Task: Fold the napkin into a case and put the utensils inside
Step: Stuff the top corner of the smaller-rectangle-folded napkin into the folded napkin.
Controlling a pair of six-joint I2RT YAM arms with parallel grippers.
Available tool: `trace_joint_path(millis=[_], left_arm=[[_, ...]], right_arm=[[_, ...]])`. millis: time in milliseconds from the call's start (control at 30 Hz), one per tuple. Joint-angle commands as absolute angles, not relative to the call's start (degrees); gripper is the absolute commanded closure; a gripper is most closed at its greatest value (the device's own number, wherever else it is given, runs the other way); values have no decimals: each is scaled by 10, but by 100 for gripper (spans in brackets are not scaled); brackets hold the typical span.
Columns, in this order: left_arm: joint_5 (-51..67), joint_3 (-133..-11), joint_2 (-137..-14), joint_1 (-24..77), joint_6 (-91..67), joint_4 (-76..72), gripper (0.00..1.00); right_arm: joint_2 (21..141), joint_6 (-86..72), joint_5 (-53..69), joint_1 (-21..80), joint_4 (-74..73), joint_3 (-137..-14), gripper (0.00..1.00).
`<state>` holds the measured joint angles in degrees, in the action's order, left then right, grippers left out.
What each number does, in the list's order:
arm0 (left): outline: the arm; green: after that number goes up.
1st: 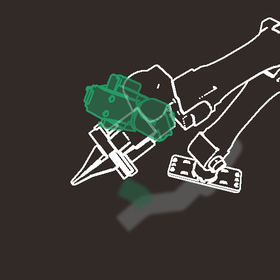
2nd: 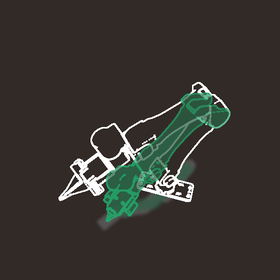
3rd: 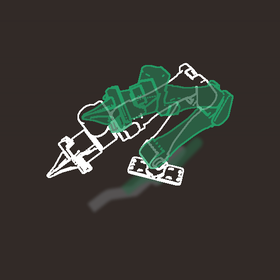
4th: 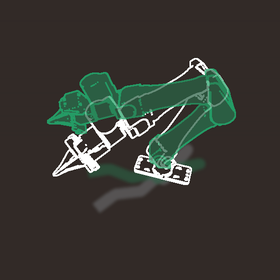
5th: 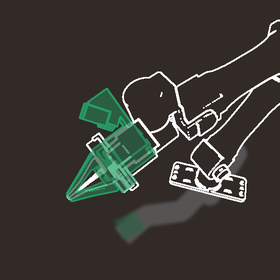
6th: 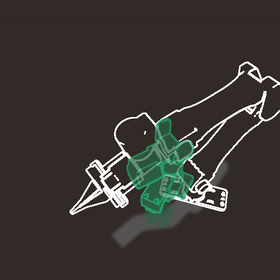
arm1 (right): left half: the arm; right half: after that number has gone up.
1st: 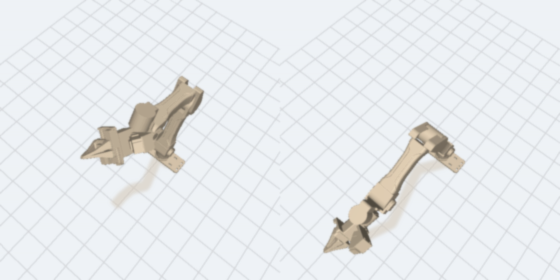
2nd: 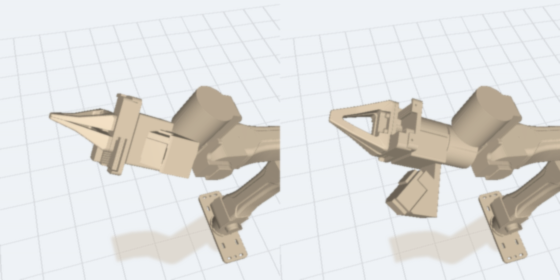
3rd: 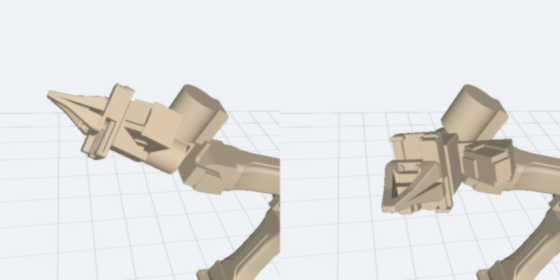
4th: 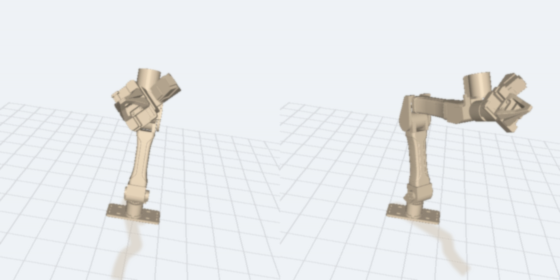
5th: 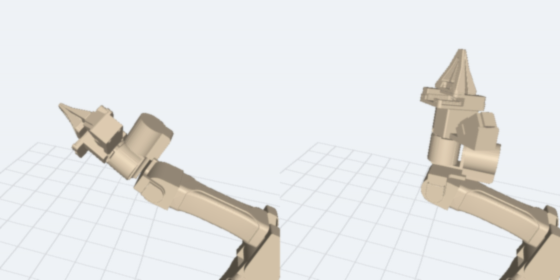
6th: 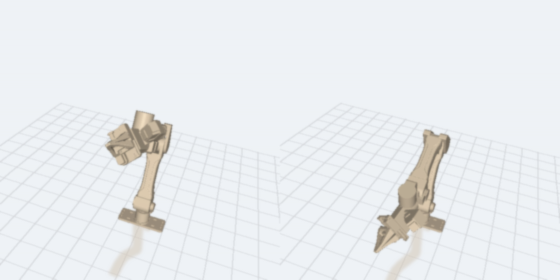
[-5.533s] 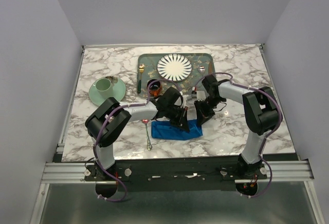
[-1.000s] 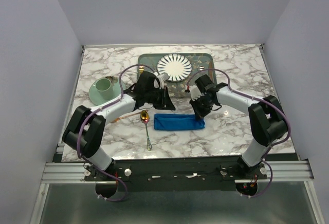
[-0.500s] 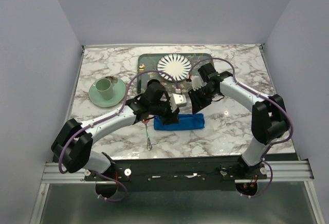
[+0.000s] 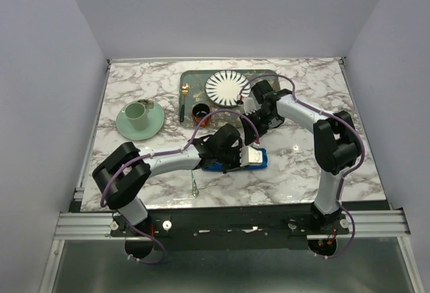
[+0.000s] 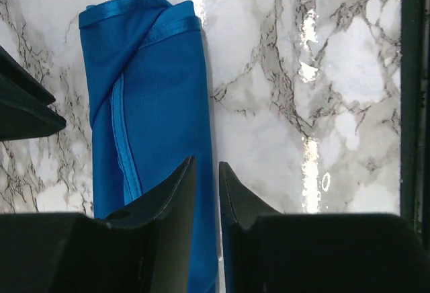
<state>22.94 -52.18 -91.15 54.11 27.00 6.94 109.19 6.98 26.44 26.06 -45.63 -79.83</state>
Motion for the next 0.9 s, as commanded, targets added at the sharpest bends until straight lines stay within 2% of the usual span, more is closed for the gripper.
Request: trace_joint_path(millis=[0,600,867], left_arm=[[193,-563,-958,549,301,38,71],[221,-659,-1075,528,339,90,73],[276,-716,-1115,513,395,173,82]], right_arm=[[1121,65,266,260,-438,-813,69],[1163,90,265,262,-433,-794,78],[1156,99,256,265,-434,-770,80]])
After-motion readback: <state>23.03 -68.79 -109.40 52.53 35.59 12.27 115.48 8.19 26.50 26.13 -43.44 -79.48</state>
